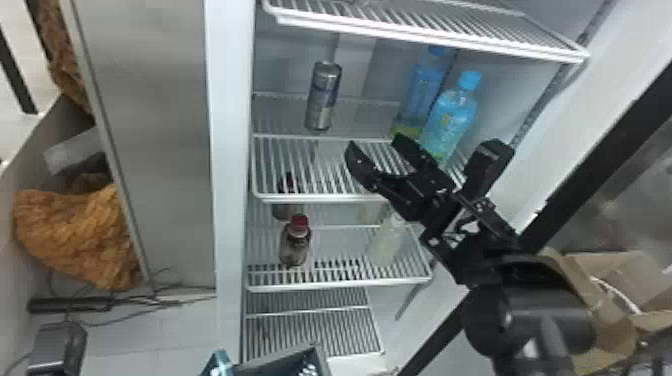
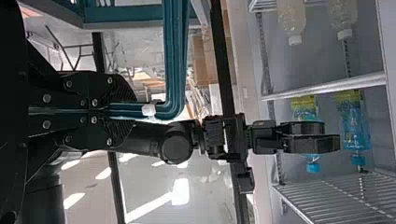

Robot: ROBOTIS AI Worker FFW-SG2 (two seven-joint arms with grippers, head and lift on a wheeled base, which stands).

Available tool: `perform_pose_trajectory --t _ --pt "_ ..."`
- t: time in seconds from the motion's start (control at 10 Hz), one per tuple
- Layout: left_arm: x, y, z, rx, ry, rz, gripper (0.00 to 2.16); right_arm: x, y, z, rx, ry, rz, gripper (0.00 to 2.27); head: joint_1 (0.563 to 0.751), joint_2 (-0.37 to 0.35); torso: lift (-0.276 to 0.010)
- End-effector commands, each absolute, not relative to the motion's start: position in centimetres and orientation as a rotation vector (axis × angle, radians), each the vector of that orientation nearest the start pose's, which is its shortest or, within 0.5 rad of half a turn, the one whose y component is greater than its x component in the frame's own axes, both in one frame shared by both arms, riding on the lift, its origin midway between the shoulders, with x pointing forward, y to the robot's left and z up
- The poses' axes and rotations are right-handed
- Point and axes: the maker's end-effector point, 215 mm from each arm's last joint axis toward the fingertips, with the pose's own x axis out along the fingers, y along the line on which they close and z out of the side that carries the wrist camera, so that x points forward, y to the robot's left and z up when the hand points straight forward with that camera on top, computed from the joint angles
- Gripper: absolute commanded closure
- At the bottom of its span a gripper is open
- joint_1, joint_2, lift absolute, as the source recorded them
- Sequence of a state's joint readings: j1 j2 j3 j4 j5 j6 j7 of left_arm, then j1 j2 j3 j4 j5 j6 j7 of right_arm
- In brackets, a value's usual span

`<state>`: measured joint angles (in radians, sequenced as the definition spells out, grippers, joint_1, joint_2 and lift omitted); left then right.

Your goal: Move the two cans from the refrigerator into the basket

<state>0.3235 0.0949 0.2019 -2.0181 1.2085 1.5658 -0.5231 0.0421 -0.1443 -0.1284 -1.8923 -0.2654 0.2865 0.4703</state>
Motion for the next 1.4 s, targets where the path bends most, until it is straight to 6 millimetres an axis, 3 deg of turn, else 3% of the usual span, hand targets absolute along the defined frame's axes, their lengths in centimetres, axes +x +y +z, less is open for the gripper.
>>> perform_pose_trajectory --t 0.0,0.3,0.9,1.3 --pt "24.3 1.9 -34.1 -1.163 1.003 -1.167 1.20 57.7 -21.6 -25.2 0.101 -0.030 0.417 0.11 0.695 -0.276 -0.035" --pt "24.4 1.9 -34.1 -1.162 1.003 -1.167 1.20 60.7 -20.7 -25.6 0.105 -0.018 0.413 0.11 0.695 -0.261 -0.035" --pt "24.5 1.8 -34.3 -1.163 1.007 -1.164 1.20 66.1 -19.2 -23.7 0.078 -0.032 0.387 0.11 0.695 -0.220 -0.035" --pt "24.5 1.7 -34.2 -1.160 1.008 -1.167 1.20 68.6 -17.8 -25.7 0.070 0.027 0.377 0.11 0.695 -0.201 -0.035"
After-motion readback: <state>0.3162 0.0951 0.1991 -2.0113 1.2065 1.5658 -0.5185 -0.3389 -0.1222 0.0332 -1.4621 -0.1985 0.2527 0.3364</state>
